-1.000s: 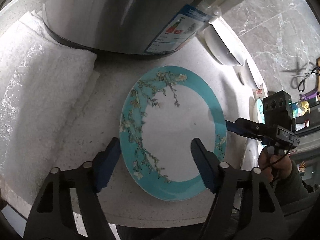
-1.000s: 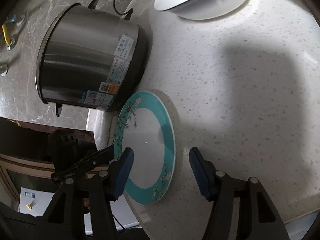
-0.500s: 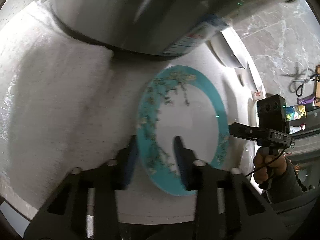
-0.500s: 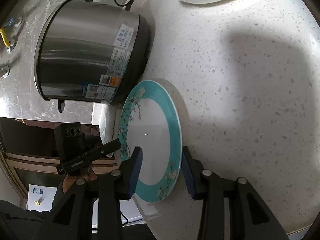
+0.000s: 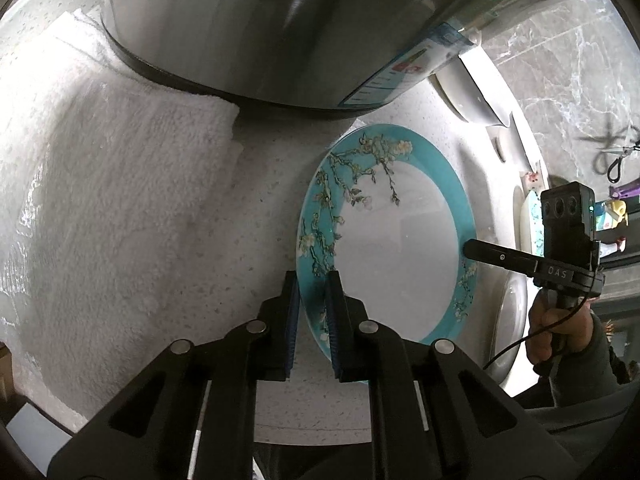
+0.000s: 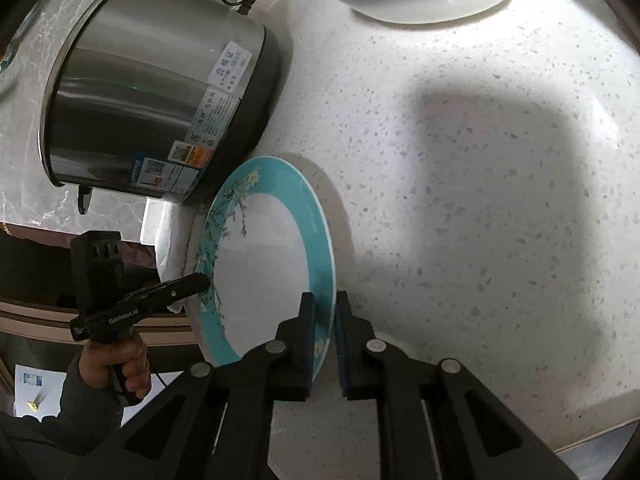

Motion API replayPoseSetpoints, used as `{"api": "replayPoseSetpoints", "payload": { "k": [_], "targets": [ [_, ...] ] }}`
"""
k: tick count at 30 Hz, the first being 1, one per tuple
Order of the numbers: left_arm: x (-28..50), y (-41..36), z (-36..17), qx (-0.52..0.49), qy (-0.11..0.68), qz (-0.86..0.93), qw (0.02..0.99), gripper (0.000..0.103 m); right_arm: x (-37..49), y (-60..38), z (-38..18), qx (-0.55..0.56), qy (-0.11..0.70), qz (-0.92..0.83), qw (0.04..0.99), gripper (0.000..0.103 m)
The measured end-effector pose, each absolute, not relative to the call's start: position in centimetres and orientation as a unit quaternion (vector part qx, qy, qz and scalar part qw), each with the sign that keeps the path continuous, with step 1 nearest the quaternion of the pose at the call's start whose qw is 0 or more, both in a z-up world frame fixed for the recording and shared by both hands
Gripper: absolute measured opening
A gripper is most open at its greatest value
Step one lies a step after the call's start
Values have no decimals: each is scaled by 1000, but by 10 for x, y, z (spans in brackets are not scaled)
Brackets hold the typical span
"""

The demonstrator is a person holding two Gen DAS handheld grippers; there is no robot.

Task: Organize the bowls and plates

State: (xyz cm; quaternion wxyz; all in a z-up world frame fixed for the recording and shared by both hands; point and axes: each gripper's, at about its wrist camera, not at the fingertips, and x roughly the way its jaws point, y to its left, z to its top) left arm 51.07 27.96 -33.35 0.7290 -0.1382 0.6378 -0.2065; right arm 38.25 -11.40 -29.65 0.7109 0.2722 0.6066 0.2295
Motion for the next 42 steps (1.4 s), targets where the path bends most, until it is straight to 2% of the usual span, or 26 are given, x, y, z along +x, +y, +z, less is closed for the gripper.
{"api": "replayPoseSetpoints", "payload": {
  "k": [10, 18, 31, 42],
  "targets": [
    [501, 262, -333, -140, 639, -217, 724, 10, 381, -117, -289, 283, 598, 206, 721, 12],
    [499, 228, -313, -120, 624, -241, 734, 10, 364, -138, -275, 299, 581, 189, 733, 12],
    [478, 133, -276, -74, 612, -317, 721, 10, 294, -213, -237, 338, 535, 137, 762, 12],
    [427, 42, -270, -30, 616, -366, 697, 10, 216, -275, -233, 371, 515, 83, 768, 12]
  ]
}}
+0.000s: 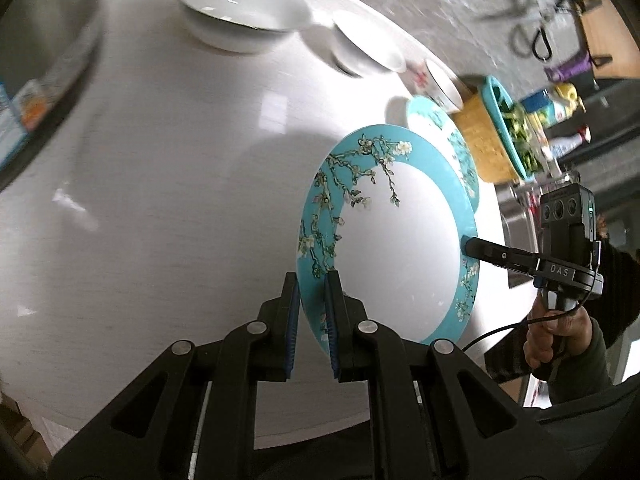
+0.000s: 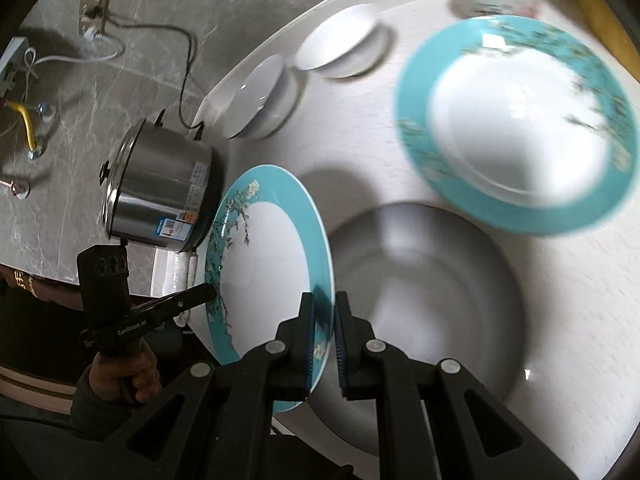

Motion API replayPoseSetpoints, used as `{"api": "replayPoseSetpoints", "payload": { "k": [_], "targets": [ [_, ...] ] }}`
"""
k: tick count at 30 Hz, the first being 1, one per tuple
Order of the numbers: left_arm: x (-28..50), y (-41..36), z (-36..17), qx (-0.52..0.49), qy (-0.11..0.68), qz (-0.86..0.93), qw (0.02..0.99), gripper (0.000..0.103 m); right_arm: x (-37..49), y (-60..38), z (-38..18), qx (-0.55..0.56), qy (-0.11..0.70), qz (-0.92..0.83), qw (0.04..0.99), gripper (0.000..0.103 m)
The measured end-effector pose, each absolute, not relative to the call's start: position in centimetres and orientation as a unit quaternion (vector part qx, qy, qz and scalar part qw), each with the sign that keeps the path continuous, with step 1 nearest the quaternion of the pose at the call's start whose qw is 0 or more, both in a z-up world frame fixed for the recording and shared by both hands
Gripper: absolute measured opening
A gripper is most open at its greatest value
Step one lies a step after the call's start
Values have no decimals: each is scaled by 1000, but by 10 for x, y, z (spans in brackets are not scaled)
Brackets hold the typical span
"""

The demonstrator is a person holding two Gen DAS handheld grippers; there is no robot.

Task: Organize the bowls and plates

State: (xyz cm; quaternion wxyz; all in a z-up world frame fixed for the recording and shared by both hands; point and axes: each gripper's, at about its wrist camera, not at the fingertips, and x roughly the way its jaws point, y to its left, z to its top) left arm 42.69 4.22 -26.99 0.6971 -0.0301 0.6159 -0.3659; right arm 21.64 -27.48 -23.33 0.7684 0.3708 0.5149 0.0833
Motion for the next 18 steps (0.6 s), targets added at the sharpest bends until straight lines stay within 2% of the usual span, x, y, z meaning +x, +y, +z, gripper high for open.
{"api": "replayPoseSetpoints", "payload": {
  "k": [8, 18],
  "targets": [
    [385, -12, -283, -5, 623, -380, 683, 10, 179, -307, -244, 380, 514, 54, 767, 12],
    [362, -38, -304, 23, 624, -371, 688, 11, 159, -323, -264, 381, 521, 44, 762, 12]
  ]
}}
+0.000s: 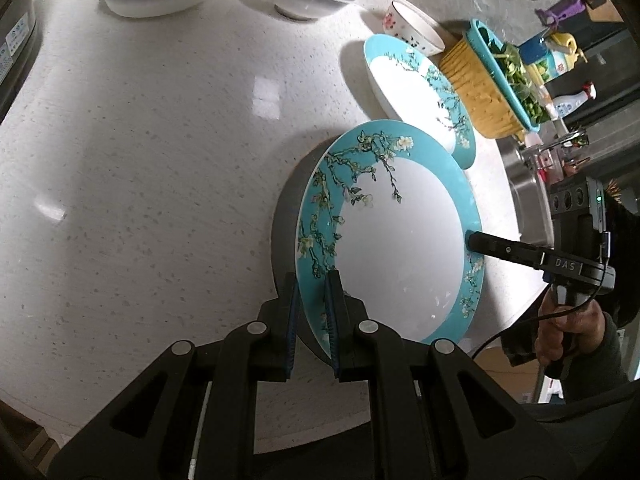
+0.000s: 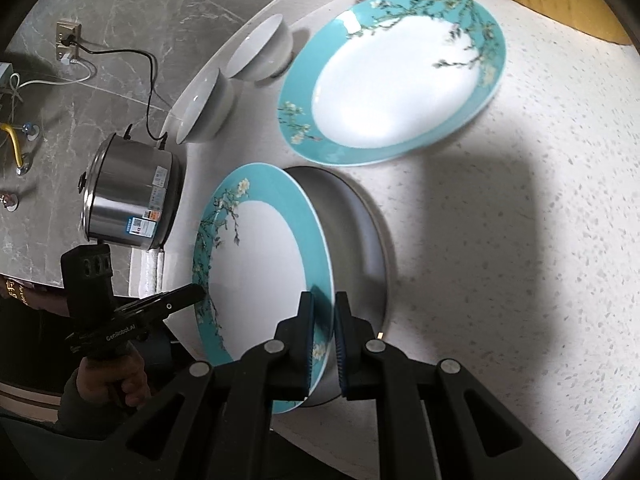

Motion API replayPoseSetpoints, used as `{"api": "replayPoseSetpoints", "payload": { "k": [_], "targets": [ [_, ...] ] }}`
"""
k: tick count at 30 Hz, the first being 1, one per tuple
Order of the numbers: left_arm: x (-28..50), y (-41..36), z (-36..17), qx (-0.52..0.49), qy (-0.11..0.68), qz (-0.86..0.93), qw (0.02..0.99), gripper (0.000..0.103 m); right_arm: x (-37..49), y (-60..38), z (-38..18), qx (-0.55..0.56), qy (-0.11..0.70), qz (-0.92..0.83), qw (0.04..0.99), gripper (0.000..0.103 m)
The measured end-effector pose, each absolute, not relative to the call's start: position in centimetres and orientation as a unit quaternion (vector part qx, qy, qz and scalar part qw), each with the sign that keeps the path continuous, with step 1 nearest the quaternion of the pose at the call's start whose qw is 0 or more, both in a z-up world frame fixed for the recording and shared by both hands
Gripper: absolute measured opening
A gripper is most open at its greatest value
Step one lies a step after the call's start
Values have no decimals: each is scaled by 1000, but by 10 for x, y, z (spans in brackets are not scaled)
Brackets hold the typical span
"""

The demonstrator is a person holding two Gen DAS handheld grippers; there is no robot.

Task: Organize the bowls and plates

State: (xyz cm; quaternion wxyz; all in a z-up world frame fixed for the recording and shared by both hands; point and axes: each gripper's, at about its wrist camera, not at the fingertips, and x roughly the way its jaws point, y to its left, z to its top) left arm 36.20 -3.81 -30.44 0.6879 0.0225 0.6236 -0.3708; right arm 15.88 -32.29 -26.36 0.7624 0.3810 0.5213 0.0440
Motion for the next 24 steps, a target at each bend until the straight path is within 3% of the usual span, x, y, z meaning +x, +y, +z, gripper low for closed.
{"api": "replayPoseSetpoints", "payload": {
  "k": [13, 24],
  "targets": [
    [360, -54, -315, 50, 625, -360, 691, 11, 154, -323, -270, 353, 532, 30, 769, 13],
    [364, -48, -314, 59, 621, -348, 700, 13, 167, -299, -261, 259, 550, 17, 794, 17]
  ]
}}
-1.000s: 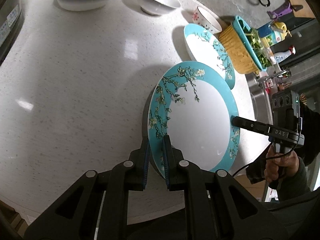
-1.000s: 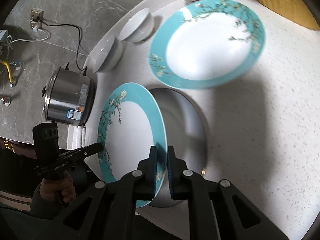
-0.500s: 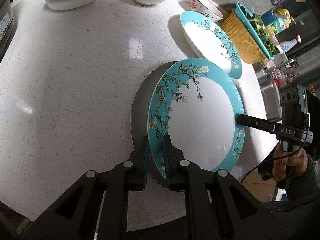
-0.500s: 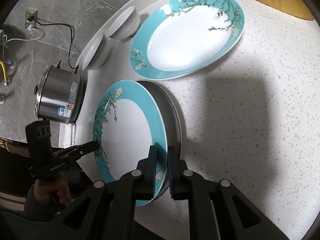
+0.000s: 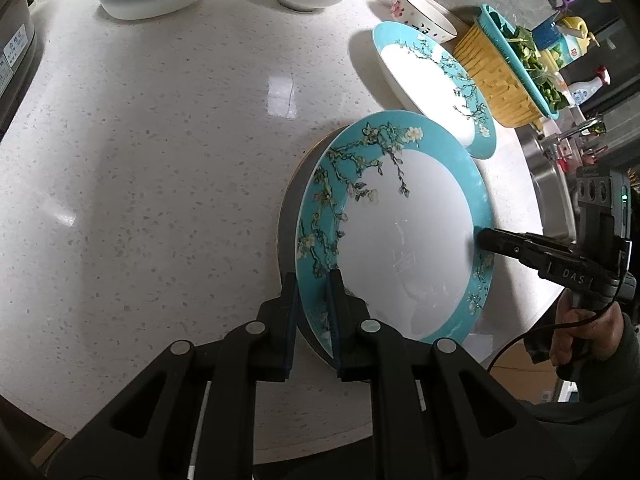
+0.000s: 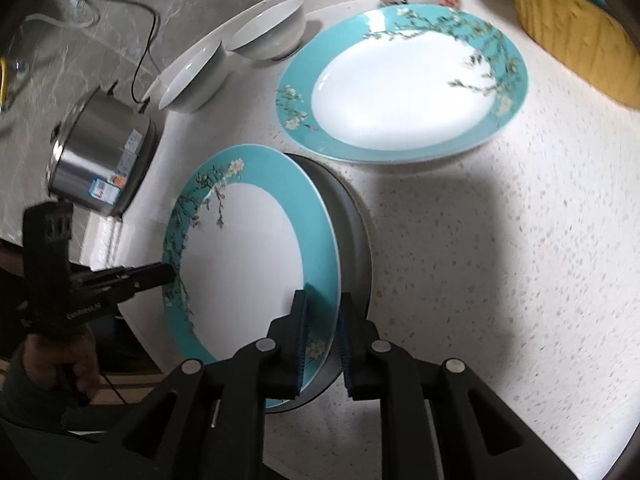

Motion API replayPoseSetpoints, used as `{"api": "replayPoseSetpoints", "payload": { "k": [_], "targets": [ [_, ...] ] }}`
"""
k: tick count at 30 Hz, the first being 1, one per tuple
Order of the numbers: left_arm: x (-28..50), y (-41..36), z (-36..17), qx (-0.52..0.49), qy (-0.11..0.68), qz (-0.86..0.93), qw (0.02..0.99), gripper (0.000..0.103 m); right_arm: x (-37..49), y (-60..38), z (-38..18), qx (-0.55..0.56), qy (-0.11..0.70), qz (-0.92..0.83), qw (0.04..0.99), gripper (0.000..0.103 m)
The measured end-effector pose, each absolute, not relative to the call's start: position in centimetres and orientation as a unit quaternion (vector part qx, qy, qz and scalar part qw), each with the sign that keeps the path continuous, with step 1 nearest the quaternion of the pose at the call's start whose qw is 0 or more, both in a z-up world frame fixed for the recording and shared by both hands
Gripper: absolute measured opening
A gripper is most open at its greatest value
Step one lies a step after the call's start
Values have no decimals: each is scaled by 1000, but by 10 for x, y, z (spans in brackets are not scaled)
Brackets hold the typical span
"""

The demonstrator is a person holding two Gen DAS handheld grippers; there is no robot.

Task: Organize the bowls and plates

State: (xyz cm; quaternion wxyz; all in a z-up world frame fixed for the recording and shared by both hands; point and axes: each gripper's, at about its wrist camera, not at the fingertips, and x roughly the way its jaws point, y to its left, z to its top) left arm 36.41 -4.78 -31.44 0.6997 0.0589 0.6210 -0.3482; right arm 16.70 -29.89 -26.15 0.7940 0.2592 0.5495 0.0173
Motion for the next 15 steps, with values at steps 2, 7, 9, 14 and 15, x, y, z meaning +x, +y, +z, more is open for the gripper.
{"api": "replayPoseSetpoints", "payload": {
  "k": [2, 7, 9, 14, 15],
  "targets": [
    [362, -50, -314, 69, 619, -345, 702, 14, 167, -298, -261, 251, 551, 14, 796, 17],
    [357, -61, -310, 107, 607, -337, 712, 17, 169, -292, -258, 222, 559, 2, 799, 19],
    [356, -64, -310, 116, 604, -333, 714, 18, 170, -290, -256, 212, 563, -6, 799, 20],
    [349, -74, -308, 158, 591, -326, 721, 24, 173, -282, -253, 185, 571, -20, 800, 22],
    [347, -75, -308, 165, 588, -325, 722, 27, 174, -280, -253, 177, 573, -22, 800, 22]
  ]
}}
